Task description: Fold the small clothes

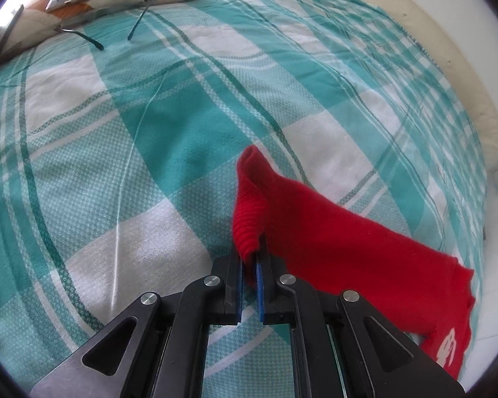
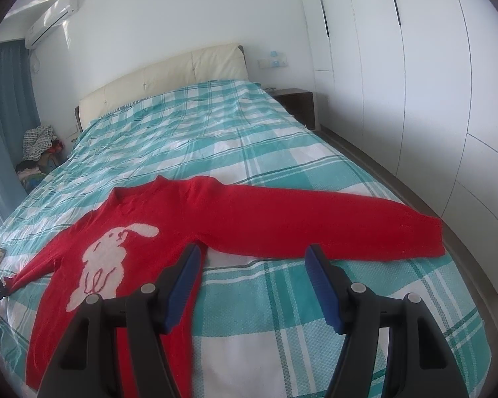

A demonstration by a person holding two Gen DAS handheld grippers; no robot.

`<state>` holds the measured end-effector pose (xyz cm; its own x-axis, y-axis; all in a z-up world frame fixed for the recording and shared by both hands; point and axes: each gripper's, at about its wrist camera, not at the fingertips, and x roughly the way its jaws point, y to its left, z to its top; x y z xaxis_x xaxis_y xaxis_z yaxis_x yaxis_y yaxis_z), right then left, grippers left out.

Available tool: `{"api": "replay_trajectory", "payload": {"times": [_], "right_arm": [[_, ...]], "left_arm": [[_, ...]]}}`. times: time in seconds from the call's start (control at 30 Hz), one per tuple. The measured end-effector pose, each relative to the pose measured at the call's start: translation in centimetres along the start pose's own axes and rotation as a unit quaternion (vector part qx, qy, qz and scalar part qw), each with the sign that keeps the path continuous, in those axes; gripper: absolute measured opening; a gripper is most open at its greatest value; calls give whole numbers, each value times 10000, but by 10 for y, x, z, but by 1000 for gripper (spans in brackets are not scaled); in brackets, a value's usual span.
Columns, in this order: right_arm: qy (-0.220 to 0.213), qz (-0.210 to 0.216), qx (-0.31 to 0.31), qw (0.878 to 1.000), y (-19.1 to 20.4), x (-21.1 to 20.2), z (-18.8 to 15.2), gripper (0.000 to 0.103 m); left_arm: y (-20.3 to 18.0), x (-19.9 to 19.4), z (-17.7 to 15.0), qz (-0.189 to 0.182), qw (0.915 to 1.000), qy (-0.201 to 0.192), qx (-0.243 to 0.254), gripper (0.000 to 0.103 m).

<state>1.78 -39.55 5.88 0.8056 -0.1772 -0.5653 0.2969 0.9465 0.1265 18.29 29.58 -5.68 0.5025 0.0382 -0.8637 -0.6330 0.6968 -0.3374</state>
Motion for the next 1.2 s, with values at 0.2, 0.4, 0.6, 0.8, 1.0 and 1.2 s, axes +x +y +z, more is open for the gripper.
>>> {"api": "replay_trajectory", "payload": {"times": [0.2, 0.4, 0.6, 0.8, 1.0, 1.2], "right_arm": [[107, -2, -16, 9999, 0, 4, -1, 65], [139, 16, -31, 9999, 1, 5, -2, 68], [144, -16, 66, 9999, -2, 5, -1, 69], [156, -102, 203, 9996, -9, 8, 2, 69], [205, -151, 205, 9995, -10, 11, 1, 70], [196, -151, 151, 9996, -9, 11, 0, 70]], "left_arm": [[3, -6, -2, 31, 9999, 120, -48, 15], [24, -26, 1, 672, 9973, -106, -271, 55], [57, -53, 7, 740, 9896, -632, -1060, 73], [27, -71, 3, 253, 9917, -1095, -628, 75], [-32, -80, -28, -439, 9903, -1128, 676, 84], [-77, -59, -85, -934, 9809, -299, 1683, 85]]}}
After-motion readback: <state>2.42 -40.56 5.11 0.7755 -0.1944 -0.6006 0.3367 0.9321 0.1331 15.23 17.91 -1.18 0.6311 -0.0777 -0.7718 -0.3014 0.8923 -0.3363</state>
